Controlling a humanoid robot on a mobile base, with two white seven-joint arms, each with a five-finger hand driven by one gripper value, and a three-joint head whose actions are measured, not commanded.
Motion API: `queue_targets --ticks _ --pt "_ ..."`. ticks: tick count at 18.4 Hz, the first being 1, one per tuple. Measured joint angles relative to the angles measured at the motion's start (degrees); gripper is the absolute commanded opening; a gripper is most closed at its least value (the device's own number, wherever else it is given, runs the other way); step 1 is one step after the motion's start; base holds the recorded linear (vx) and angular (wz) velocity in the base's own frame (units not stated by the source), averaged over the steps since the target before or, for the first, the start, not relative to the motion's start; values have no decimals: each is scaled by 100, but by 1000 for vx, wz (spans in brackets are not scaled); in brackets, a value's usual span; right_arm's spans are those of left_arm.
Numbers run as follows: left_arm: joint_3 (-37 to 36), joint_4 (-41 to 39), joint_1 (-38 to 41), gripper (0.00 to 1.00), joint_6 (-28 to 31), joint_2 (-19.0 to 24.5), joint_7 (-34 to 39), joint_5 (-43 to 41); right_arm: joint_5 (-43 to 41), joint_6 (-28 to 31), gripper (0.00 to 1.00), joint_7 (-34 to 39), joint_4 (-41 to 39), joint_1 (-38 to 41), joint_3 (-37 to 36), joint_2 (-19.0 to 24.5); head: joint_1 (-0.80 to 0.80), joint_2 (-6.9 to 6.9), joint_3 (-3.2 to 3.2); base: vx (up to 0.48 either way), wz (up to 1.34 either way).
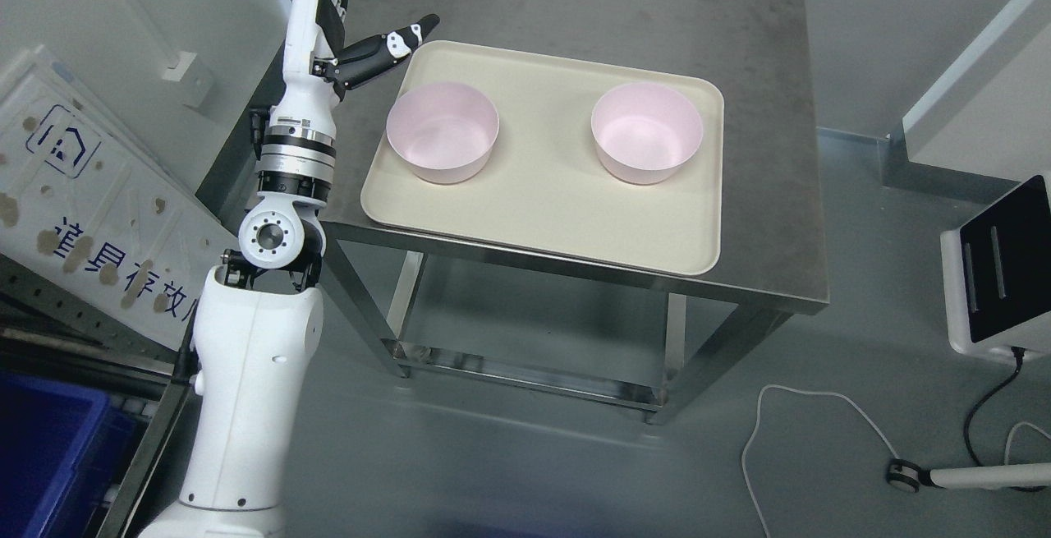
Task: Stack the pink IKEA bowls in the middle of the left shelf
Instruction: 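Reach the left hand over the tray toward the nearer pink bowl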
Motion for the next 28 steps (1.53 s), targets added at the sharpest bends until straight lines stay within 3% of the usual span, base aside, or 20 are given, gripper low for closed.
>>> queue_targets --ticks 4,7,11,14,21,23,28 --pt "93 0 47 98 -43 0 -16 0 0 14 100 -5 0 0 0 0 0 0 0 -8 44" --pt "155 33 -58 96 -39 88 -655 0 0 20 100 -6 0 0 0 0 0 0 0 0 0" --pt "211 127 -400 97 895 503 -1832 -308 0 24 100 -7 0 0 0 0 0 0 0 0 0" --pt "161 225 -672 94 1231 821 -2421 -754 0 25 100 -7 0 0 0 0 0 0 0 0 0" --pt "-81 401 -1076 89 1359 1298 -3729 -1196 0 27 100 -8 0 0 0 0 0 0 0 0 0" --pt "-197 431 -1153 84 1366 1384 -3975 -1245 0 27 100 -7 0 -1 0 0 0 0 0 0 0" --pt "-601 538 -1345 83 1379 1509 -4252 -1514 0 28 100 -8 0 -1 0 0 0 0 0 0 0"
